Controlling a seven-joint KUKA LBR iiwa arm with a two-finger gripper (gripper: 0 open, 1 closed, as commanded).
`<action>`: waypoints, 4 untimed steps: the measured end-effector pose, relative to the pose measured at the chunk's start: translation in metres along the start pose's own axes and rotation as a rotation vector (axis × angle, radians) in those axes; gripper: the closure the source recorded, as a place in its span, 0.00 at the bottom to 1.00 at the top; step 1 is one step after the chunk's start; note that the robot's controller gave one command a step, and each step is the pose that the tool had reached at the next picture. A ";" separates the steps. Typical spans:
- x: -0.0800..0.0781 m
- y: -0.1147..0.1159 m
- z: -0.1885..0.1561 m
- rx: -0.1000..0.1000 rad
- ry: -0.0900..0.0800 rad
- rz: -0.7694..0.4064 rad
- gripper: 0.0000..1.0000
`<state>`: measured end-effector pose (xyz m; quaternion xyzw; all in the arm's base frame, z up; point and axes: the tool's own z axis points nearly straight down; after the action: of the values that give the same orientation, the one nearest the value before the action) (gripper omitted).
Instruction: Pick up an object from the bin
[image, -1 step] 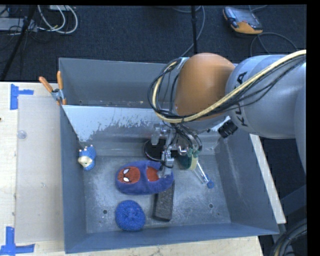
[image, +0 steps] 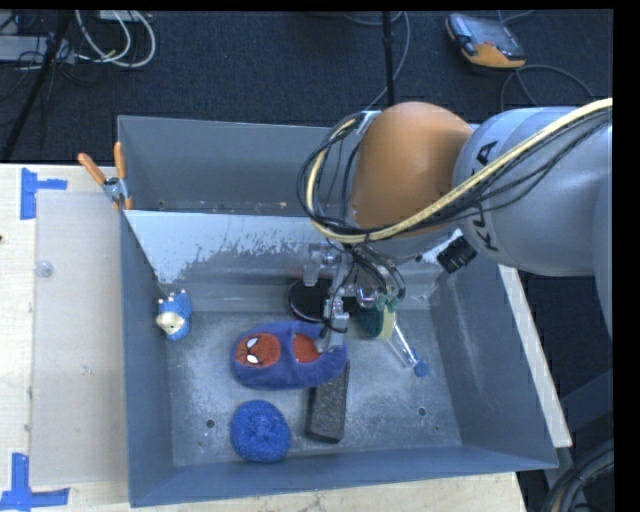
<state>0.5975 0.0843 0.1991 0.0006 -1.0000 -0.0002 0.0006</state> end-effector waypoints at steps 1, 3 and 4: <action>0.010 0.013 0.071 0.000 0.001 -0.009 0.00; 0.000 0.025 0.079 -0.001 0.004 0.077 0.00; 0.005 0.037 0.111 -0.002 0.006 0.090 0.00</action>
Offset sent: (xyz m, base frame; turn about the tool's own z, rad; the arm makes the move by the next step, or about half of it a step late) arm -0.0196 0.0266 -0.0689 0.0333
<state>0.5926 0.1216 0.0877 -0.0446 -0.9990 -0.0010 0.0035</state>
